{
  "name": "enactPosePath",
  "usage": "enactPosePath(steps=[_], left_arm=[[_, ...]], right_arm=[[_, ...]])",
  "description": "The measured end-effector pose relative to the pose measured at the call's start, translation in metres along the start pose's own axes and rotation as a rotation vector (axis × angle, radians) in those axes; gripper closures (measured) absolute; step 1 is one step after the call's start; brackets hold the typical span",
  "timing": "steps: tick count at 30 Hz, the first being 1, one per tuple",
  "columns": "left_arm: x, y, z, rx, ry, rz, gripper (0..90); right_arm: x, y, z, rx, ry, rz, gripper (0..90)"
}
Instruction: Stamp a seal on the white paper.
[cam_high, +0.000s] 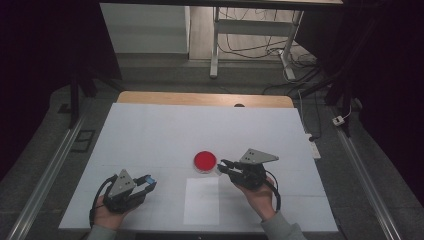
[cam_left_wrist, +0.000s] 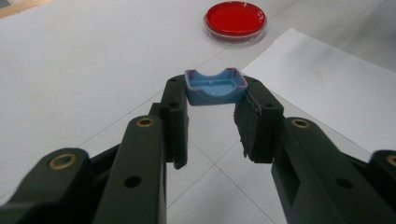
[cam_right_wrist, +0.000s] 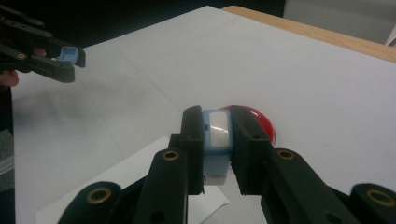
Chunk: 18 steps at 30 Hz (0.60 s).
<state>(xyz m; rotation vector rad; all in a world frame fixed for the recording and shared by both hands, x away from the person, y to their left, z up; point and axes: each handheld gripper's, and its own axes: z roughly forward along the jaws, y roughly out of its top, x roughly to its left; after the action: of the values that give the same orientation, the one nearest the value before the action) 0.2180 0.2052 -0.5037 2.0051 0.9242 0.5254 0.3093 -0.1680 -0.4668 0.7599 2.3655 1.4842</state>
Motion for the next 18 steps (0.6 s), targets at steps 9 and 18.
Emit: enactPosePath(steps=[9, 18], left_arm=[[0.000, 0.000, 0.000, 0.002, 0.000, 0.000, 65.3], [0.000, 0.000, 0.000, 0.002, -0.001, 0.000, 65.3]], right_arm=[[0.003, -0.004, -0.001, 0.015, 0.018, -0.006, 75.8], [0.012, -0.004, 0.000, 0.035, 0.046, -0.027, 75.8]])
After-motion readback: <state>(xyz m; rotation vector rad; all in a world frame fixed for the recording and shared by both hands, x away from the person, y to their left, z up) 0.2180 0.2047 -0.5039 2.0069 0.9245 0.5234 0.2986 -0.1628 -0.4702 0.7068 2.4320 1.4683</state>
